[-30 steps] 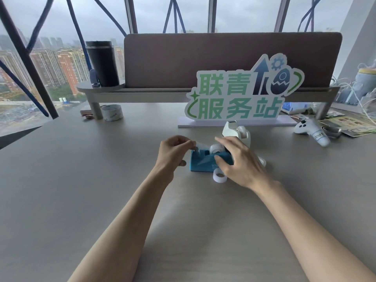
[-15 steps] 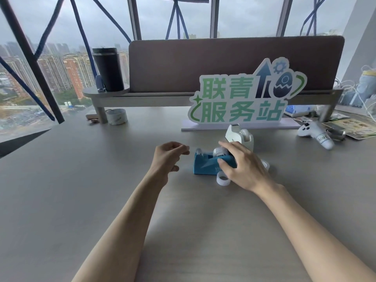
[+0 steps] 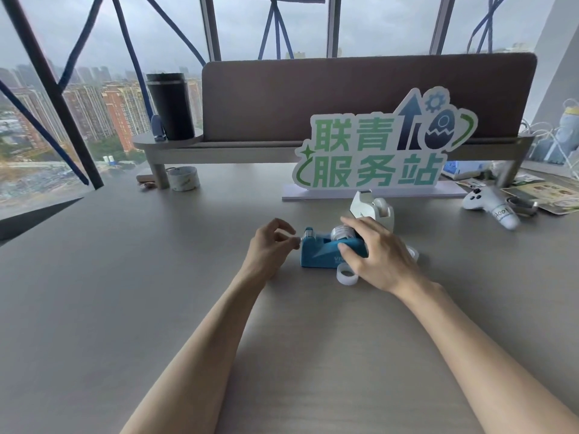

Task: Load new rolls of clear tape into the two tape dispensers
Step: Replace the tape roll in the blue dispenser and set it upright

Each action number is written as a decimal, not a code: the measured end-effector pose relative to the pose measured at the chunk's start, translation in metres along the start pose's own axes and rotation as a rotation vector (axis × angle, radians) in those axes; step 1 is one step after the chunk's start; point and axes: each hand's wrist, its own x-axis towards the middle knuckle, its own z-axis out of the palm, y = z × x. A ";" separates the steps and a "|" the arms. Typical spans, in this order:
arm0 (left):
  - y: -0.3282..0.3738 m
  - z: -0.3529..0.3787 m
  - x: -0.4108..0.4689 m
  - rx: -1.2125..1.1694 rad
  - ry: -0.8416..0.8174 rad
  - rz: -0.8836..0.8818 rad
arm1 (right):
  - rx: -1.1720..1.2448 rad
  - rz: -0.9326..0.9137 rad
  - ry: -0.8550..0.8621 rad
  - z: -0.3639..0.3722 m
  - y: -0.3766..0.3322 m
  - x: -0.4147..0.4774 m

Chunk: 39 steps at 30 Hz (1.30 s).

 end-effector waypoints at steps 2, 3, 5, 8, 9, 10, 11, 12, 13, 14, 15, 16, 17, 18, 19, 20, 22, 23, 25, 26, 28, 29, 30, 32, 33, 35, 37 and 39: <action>0.000 0.003 -0.001 0.053 -0.014 0.022 | 0.006 0.005 0.002 0.000 0.000 0.000; 0.000 0.004 -0.001 0.072 -0.014 0.035 | 0.009 0.007 0.003 0.000 0.000 0.000; 0.000 0.005 -0.001 0.098 -0.007 0.052 | 0.012 0.004 0.004 0.001 0.000 0.000; -0.001 0.005 0.000 0.122 -0.009 0.065 | 0.011 0.000 0.000 0.001 0.000 0.001; -0.001 0.005 -0.001 0.133 -0.009 0.070 | 0.011 0.001 -0.001 0.001 0.000 0.001; -0.001 0.006 -0.001 0.149 -0.005 0.074 | 0.011 0.005 -0.002 0.001 0.000 0.001; -0.002 0.006 0.000 0.173 0.004 0.076 | 0.011 0.008 -0.004 0.001 0.000 0.000; -0.003 0.006 0.000 0.205 0.016 0.078 | 0.011 0.010 -0.005 0.001 -0.001 0.000; -0.003 0.006 0.000 0.245 0.027 0.081 | 0.011 0.010 -0.008 0.001 -0.001 0.000; -0.003 0.006 0.000 0.285 0.033 0.086 | 0.013 0.010 -0.009 0.002 -0.001 0.000; -0.004 0.006 -0.001 0.320 0.032 0.093 | 0.015 0.012 -0.011 0.001 -0.001 0.000; -0.005 0.005 -0.001 0.364 0.025 0.101 | 0.018 0.016 -0.014 0.001 -0.001 0.000; -0.005 0.004 -0.002 0.426 0.015 0.108 | 0.023 0.021 -0.019 0.000 0.000 0.001; -0.005 0.003 -0.005 0.498 0.003 0.115 | 0.030 0.025 -0.026 -0.001 0.000 0.001; -0.005 0.003 -0.007 0.557 -0.004 0.126 | 0.040 0.027 -0.032 -0.001 0.000 0.001; -0.004 0.002 -0.008 0.586 -0.007 0.138 | 0.049 0.028 -0.036 -0.002 0.000 0.001; -0.003 0.000 -0.009 0.605 -0.015 0.154 | 0.067 0.031 -0.047 -0.004 0.001 0.002; -0.002 -0.003 -0.009 0.625 -0.037 0.157 | 0.077 0.037 -0.055 -0.005 0.001 0.002; 0.000 -0.009 -0.006 0.686 -0.136 0.160 | 0.103 0.068 -0.092 -0.008 0.004 0.003; 0.000 -0.011 -0.005 0.708 -0.194 0.160 | 0.122 0.093 -0.121 -0.009 0.005 0.003; 0.001 -0.012 -0.005 0.721 -0.265 0.161 | 0.153 0.125 -0.166 -0.010 0.008 0.003; 0.001 -0.010 -0.005 0.723 -0.259 0.176 | 0.161 0.134 -0.173 -0.009 0.009 0.003; 0.000 -0.008 -0.005 0.728 -0.228 0.196 | 0.169 0.144 -0.171 -0.009 0.009 0.003; -0.003 -0.004 -0.005 0.727 -0.131 0.211 | 0.183 0.151 -0.151 -0.008 0.008 0.002; -0.005 -0.003 -0.005 0.721 -0.088 0.205 | 0.184 0.150 -0.132 -0.006 0.007 0.002; -0.008 -0.003 -0.006 0.718 -0.010 0.209 | 0.193 0.169 -0.089 -0.001 0.004 0.001; -0.010 -0.002 -0.008 0.755 0.074 0.225 | 0.240 0.204 -0.079 0.003 0.002 0.002; -0.010 -0.001 -0.010 0.754 0.129 0.222 | 0.339 0.240 -0.152 0.001 0.002 0.004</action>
